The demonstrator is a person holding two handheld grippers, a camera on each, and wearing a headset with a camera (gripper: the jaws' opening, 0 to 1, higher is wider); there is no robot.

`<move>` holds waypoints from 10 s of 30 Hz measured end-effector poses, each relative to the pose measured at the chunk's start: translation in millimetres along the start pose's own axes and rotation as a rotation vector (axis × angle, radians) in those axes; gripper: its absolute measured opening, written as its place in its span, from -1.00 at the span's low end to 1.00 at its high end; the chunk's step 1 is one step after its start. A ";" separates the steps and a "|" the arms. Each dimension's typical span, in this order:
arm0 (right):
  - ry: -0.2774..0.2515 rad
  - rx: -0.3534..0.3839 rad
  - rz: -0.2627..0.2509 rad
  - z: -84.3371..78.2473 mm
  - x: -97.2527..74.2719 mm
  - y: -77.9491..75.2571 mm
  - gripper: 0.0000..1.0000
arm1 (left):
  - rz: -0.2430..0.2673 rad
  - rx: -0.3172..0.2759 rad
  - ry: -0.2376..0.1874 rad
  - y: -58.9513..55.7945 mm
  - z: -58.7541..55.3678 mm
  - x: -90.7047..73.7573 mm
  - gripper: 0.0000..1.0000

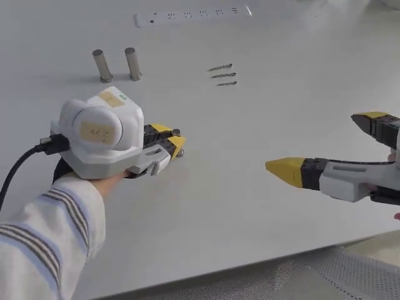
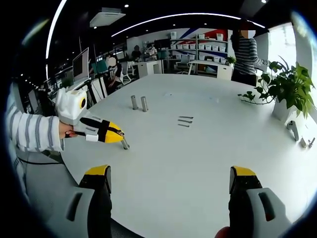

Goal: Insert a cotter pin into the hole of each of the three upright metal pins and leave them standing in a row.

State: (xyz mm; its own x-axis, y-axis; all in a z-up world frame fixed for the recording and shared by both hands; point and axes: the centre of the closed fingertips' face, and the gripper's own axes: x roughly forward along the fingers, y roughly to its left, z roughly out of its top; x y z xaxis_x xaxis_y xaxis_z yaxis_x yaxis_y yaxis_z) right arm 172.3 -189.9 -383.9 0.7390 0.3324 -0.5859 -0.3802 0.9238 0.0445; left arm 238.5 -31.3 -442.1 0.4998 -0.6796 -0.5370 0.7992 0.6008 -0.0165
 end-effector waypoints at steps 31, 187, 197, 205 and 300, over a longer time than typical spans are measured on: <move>-0.003 0.022 0.010 -0.1 2.9 0.4 0.97 | 0.015 -0.005 0.006 -3.6 -6.2 -3.3 -0.78; 0.704 -1.105 0.592 33.4 235.6 -46.0 -0.92 | 0.055 -0.367 -0.167 14.5 -10.4 -84.7 0.84; 0.735 -1.076 0.573 35.1 240.8 -47.1 -0.97 | 0.048 -0.367 -0.162 14.1 -8.4 -83.0 0.84; 0.733 -1.083 0.548 36.2 245.6 -47.5 -1.00 | 0.048 -0.371 -0.167 14.5 -8.4 -84.3 0.83; -0.071 -1.170 0.423 57.1 41.6 128.3 -1.00 | -0.241 -0.457 -0.187 -48.7 68.6 -66.6 -0.72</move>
State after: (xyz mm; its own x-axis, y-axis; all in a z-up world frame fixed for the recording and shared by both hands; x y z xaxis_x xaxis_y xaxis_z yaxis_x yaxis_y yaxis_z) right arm 186.0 -46.7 -356.3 0.4528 0.6054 -0.6546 -0.8352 0.0309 -0.5491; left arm 189.3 -44.2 -347.7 0.4048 -0.8587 -0.3144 0.6929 0.5124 -0.5073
